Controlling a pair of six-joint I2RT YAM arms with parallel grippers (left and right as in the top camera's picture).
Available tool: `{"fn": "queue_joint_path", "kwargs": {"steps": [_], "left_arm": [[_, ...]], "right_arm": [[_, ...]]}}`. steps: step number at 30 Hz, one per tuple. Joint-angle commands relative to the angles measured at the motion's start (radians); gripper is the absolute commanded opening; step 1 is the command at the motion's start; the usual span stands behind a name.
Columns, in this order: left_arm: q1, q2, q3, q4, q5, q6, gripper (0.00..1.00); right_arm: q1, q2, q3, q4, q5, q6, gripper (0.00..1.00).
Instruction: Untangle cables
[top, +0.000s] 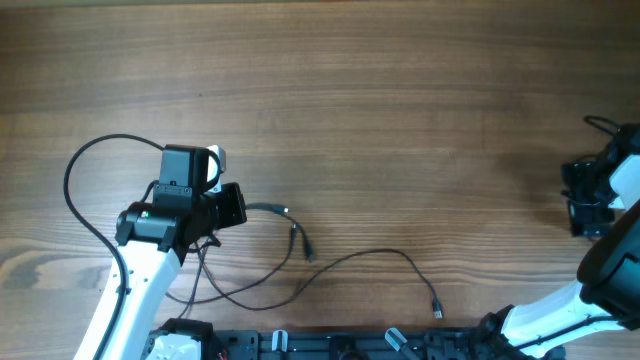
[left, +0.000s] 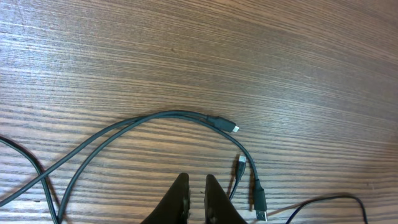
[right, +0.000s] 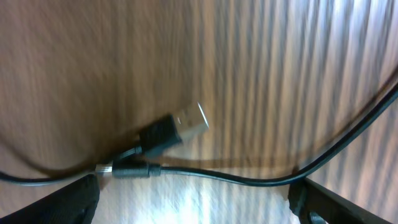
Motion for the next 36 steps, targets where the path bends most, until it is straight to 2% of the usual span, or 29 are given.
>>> {"fn": "queue_joint_path", "kwargs": {"steps": [1,6,9,11,14,17,20,25,27,29,32,34,36], "left_arm": [[-0.005,-0.009,0.002,-0.005,0.017,-0.005,0.11],[-0.005,-0.009,0.002,-0.008,0.017,-0.005,0.11],[-0.005,-0.009,0.002,-0.008,0.017,-0.005,0.11],[-0.005,-0.009,0.002,-0.008,0.017,-0.005,0.11],[-0.005,-0.009,0.002,-0.014,0.017,-0.005,0.11],[-0.005,-0.009,0.002,-0.029,0.017,-0.005,0.11],[-0.005,-0.009,0.002,-0.030,0.017,-0.005,0.11],[-0.005,-0.009,0.002,-0.031,0.017,-0.005,0.11],[-0.005,-0.007,0.002,-0.029,0.017,-0.005,0.11],[-0.005,-0.007,0.002,-0.030,0.017,-0.005,0.11],[-0.005,-0.007,0.002,-0.030,0.017,-0.005,0.11],[-0.005,-0.007,0.002,-0.030,0.017,-0.005,0.11],[-0.005,-0.007,0.002,-0.029,0.017,-0.005,0.11]], "right_arm": [[-0.010,0.075,-0.043,0.084,0.049,0.054,1.00],[-0.064,0.075,-0.043,0.255,0.061,0.069,1.00],[-0.128,0.075,-0.043,0.380,0.063,-0.006,1.00],[-0.166,0.075,-0.042,0.473,0.060,-0.104,1.00],[-0.195,0.075,-0.042,0.582,-0.038,-0.114,1.00],[-0.195,0.074,-0.037,0.713,-0.154,-0.208,1.00],[-0.195,0.071,-0.004,0.777,-0.329,-0.210,1.00],[-0.195,-0.014,0.021,0.854,-0.363,-0.192,1.00],[-0.195,-0.061,0.021,0.856,-0.357,-0.122,1.00],[-0.195,-0.127,0.021,0.809,-0.272,-0.031,1.00],[-0.195,-0.272,0.021,0.644,-0.056,0.063,1.00],[-0.195,-0.333,0.021,0.516,-0.028,0.098,1.00],[-0.187,-0.343,0.021,0.374,-0.087,0.136,1.00]]}}
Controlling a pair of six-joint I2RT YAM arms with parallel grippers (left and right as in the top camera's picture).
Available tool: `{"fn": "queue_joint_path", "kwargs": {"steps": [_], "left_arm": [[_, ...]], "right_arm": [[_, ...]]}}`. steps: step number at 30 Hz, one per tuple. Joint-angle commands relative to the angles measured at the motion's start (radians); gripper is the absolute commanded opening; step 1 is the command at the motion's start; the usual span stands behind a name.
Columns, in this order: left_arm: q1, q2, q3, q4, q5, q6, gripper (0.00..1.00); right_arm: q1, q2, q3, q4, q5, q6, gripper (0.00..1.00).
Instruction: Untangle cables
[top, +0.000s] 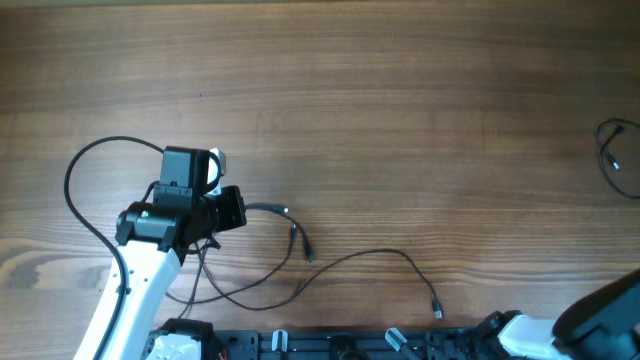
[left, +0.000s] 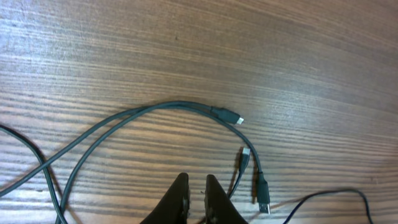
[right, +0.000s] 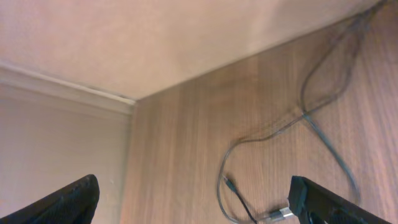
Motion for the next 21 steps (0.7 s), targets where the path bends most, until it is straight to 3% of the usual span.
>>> {"fn": "queue_joint_path", "kwargs": {"steps": [1,2,4,6,9,14,19,21], "left_arm": [[-0.005,-0.007,0.002,0.000,0.016,-0.005,0.12],[-0.005,-0.007,0.002,0.000,0.016,-0.005,0.20],[-0.005,-0.007,0.002,0.000,0.016,-0.005,0.49],[-0.004,-0.008,0.002,0.000,0.029,-0.007,0.59],[-0.004,-0.017,0.031,-0.003,0.103,-0.041,0.63],[-0.004,-0.084,0.270,-0.206,0.114,-0.058,0.64],[-0.004,-0.207,0.338,-0.229,0.109,-0.059,0.73],[-0.003,-0.246,0.338,-0.237,0.067,-0.058,0.72]], "right_arm": [[0.018,-0.023,0.003,-0.207,-0.070,0.068,1.00],[0.026,-0.023,0.003,-0.293,-0.147,0.034,1.00],[0.046,-0.022,0.002,-0.423,-0.335,-0.135,1.00],[0.072,-0.022,0.002,-0.553,-0.559,-0.384,1.00],[0.148,-0.022,0.001,-0.714,-0.830,-0.719,1.00],[0.392,-0.022,-0.009,-0.969,-0.855,-1.108,1.00],[0.731,-0.022,-0.027,-0.983,-0.855,-1.234,1.00],[0.871,-0.022,-0.027,-0.954,-0.831,-1.236,1.00]]}}
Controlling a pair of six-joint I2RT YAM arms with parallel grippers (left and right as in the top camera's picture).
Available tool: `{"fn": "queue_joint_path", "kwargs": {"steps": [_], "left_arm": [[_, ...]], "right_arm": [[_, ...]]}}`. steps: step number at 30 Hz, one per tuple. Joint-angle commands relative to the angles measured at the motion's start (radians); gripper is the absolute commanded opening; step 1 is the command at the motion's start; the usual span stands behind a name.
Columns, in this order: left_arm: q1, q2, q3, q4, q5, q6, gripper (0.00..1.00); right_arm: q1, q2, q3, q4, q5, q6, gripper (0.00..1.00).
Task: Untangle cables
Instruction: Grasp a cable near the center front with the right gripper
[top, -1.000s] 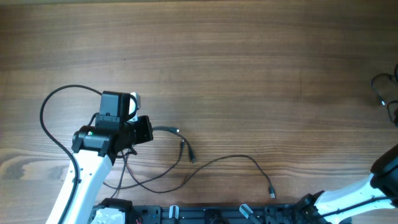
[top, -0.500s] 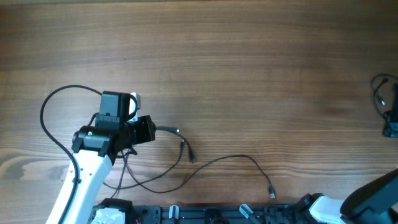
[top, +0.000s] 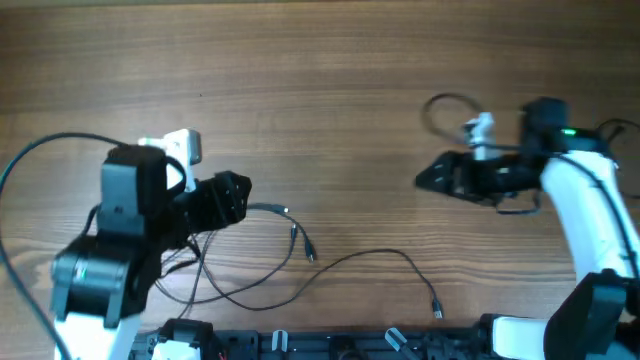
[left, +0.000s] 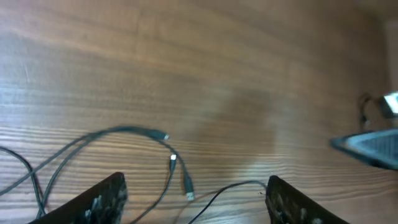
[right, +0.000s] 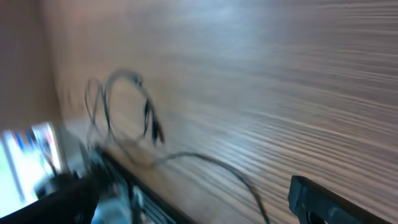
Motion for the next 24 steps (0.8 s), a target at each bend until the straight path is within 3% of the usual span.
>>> {"fn": "queue_joint_path", "kwargs": {"steps": [1,5,12,15,18,21,24], "left_arm": [[-0.003,-0.067,0.012,-0.027,-0.057,-0.005,0.72],[-0.003,-0.074,0.012,-0.123,-0.082,0.003,0.75],[-0.003,-0.074,0.012,-0.179,-0.082,0.003,0.80],[-0.003,-0.074,0.012,-0.179,-0.082,0.003,0.81],[-0.003,-0.074,0.012,-0.179,-0.082,0.003,0.83],[-0.003,-0.074,0.012,-0.190,-0.082,0.003,0.83],[-0.003,-0.074,0.012,-0.193,-0.082,0.003,0.86]], "right_arm": [[0.241,-0.002,-0.010,0.041,0.014,-0.084,1.00],[0.532,-0.002,-0.010,0.077,0.140,-0.087,1.00],[0.858,-0.002,-0.047,0.114,0.239,-0.161,1.00],[0.953,-0.002,-0.124,0.203,0.236,-0.364,1.00],[1.006,0.001,-0.196,0.418,0.237,-0.512,1.00],[1.006,0.004,-0.199,0.523,0.233,-0.587,1.00],[1.006,0.005,-0.200,0.553,0.169,-0.563,1.00]]}}
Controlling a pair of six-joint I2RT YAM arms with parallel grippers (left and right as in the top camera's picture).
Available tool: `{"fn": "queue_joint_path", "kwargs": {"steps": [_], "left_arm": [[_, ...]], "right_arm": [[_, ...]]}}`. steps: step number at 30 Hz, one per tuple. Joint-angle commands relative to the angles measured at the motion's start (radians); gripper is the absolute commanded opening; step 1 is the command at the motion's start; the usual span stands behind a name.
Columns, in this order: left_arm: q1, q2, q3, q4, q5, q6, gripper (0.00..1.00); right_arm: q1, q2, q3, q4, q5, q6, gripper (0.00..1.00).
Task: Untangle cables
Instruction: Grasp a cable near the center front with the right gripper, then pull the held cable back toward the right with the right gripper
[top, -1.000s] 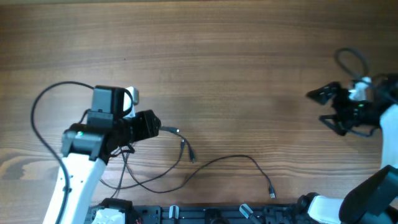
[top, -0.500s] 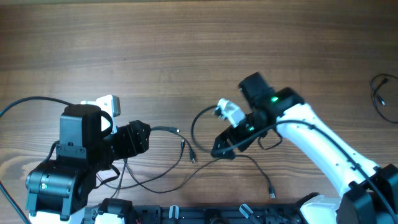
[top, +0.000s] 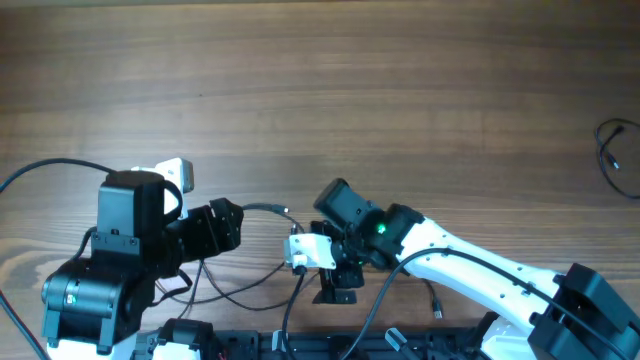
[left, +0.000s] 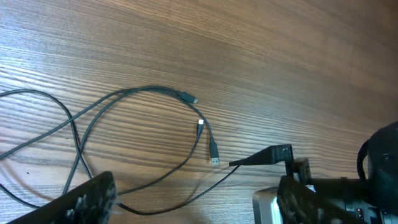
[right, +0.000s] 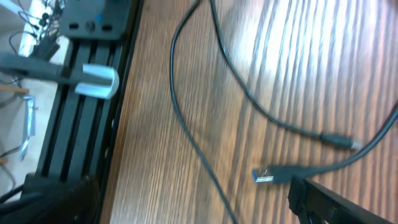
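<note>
A tangle of dark cables (top: 262, 208) lies left of centre, its grey loop (left: 149, 90) ending in small plugs (left: 213, 157). A thin black cable (left: 184, 203) runs beneath it. My left gripper (top: 226, 226) hangs above the tangle's left side, and the left wrist view shows the left gripper (left: 199, 196) open and empty. My right gripper (top: 337, 280) is at the tangle's right end, low over the wood. The right wrist view shows the right gripper (right: 193, 196) open, with a blue-tipped USB plug (right: 264, 175) just ahead. A separate cable (top: 610, 150) lies at the far right edge.
A black rail (top: 300, 345) runs along the table's front edge, close behind the right gripper. In the right wrist view the rail (right: 81, 124) carries a white clip (right: 96, 81). My right arm (top: 470, 265) stretches across the front right of the table.
My right gripper was over the right half of the table; now it is at the centre front, beside the tangle. The left gripper remains open above the tangle, and the cables lie as before.
At first my left gripper was shut, low over the tangle, while the right stood open over a cable at the far right edge. Then the right arm had left the overhead view, that cable lying alone. Later the left was raised and open; now the right is at the tangle.
</note>
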Motion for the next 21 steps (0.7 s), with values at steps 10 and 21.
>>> {"fn": "queue_joint_path", "kwargs": {"steps": [10,21], "left_arm": [[-0.004,-0.005,0.010,0.000,-0.009,0.006,0.86],[-0.004,-0.005,0.010,-0.013,-0.009,0.005,0.86]], "right_arm": [[0.003,0.000,-0.148,0.162,-0.048,-0.041,1.00],[0.003,0.002,-0.207,0.227,0.006,-0.042,0.91]]}}
